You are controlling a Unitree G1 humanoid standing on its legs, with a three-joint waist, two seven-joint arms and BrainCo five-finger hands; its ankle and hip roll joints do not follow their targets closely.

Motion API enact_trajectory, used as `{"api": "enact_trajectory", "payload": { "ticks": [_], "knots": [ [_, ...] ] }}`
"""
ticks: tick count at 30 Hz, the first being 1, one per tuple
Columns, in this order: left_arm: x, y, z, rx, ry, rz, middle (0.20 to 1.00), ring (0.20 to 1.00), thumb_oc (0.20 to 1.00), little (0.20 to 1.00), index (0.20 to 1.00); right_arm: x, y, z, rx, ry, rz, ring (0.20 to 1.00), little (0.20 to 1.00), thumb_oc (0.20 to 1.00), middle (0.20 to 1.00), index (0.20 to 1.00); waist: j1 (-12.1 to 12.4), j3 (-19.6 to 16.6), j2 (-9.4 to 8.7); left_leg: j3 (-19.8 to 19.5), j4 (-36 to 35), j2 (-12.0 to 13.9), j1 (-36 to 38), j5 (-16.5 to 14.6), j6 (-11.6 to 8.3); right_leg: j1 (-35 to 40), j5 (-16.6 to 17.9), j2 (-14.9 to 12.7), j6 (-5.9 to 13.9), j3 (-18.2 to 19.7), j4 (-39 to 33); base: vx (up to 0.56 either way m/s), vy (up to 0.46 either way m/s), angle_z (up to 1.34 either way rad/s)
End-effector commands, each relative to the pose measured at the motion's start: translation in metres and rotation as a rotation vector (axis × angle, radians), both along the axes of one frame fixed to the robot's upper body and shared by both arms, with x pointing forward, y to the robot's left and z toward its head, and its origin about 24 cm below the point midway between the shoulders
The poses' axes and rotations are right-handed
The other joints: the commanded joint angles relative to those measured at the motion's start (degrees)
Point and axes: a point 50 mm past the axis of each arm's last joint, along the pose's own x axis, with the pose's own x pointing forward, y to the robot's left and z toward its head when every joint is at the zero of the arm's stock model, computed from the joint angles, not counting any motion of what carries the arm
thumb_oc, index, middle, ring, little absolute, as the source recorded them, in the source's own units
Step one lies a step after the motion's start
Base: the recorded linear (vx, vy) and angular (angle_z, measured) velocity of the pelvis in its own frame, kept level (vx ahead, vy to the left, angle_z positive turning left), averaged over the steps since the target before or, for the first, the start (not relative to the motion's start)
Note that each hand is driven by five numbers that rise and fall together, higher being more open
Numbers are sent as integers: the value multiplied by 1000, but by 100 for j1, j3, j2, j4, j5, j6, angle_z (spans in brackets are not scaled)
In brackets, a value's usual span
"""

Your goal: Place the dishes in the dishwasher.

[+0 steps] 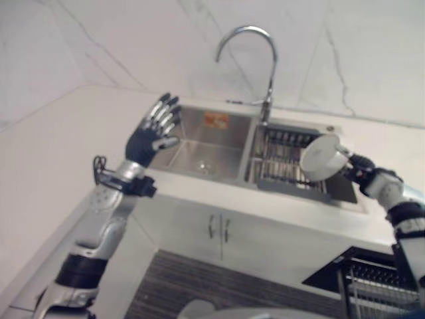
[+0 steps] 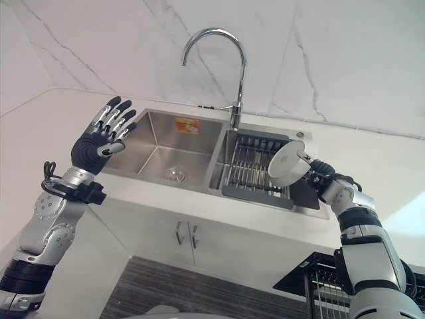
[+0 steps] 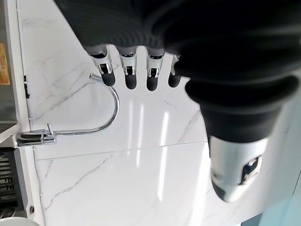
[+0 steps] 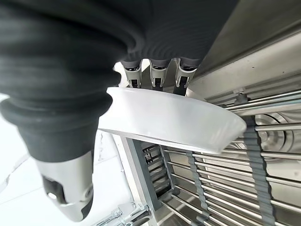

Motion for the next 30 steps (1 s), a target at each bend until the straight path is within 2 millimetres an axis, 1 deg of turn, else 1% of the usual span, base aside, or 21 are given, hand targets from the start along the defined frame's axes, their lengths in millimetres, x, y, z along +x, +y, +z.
{"api": "enact_trajectory", "payload": {
  "ticks": [1,9,17,18,19,22,26,30],
  "knots": [
    [0,0,24,14,-98,-32,1000,1000,1000,1000,1000,15,-12,48,-69,-152,-22,1000,1000,1000,1000,1000,153,-148,-73,375,361,214,33,-196,-151,102,384,50,186,80,-112,29,-9,13],
    [-1,0,20,17,-78,-35,1000,1000,1000,1000,1000,14,-13,44,-86,-129,-19,1000,1000,1000,1000,1000,169,-118,-70,348,361,215,36,-181,-161,126,382,39,185,48,-112,18,-3,2],
    [-1,-2,17,18,-58,-46,1000,1000,1000,1000,1000,15,-12,43,-112,-96,-18,1000,1000,1000,1000,1000,246,-97,-66,276,361,192,21,-166,-175,142,368,20,187,-6,-112,5,1,2],
    [-1,-2,16,19,-55,-49,1000,1000,1000,1000,1000,15,-13,44,-134,-87,-18,495,495,495,495,495,258,-98,-65,265,361,187,15,-163,-175,143,366,16,186,-14,-112,0,0,0],
    [-1,-2,16,19,-51,-51,1000,1000,1000,1000,1000,16,-14,45,-148,-83,-25,200,200,200,200,200,264,-99,-63,260,361,186,12,-159,-175,143,366,13,185,-22,-112,0,0,0],
    [0,-4,15,18,-41,-61,1000,1000,1000,1000,1000,17,-15,47,-189,-70,-31,200,200,200,200,200,286,-94,-56,246,361,182,1,-147,-181,136,372,3,196,-37,-112,-2,24,4],
    [2,-11,11,14,-23,-72,1000,1000,1000,1000,1000,20,-11,48,-258,-35,-46,200,200,200,200,200,315,-75,-46,225,361,176,-13,-140,-178,124,374,-1,201,-29,-112,-10,33,12],
    [3,-12,10,8,-16,-73,1000,1000,1000,1000,1000,21,-12,47,-284,-23,-73,200,200,200,200,200,318,-67,-33,226,361,181,-15,-135,-180,124,375,-8,206,-31,-112,-14,25,0]
  ]
}}
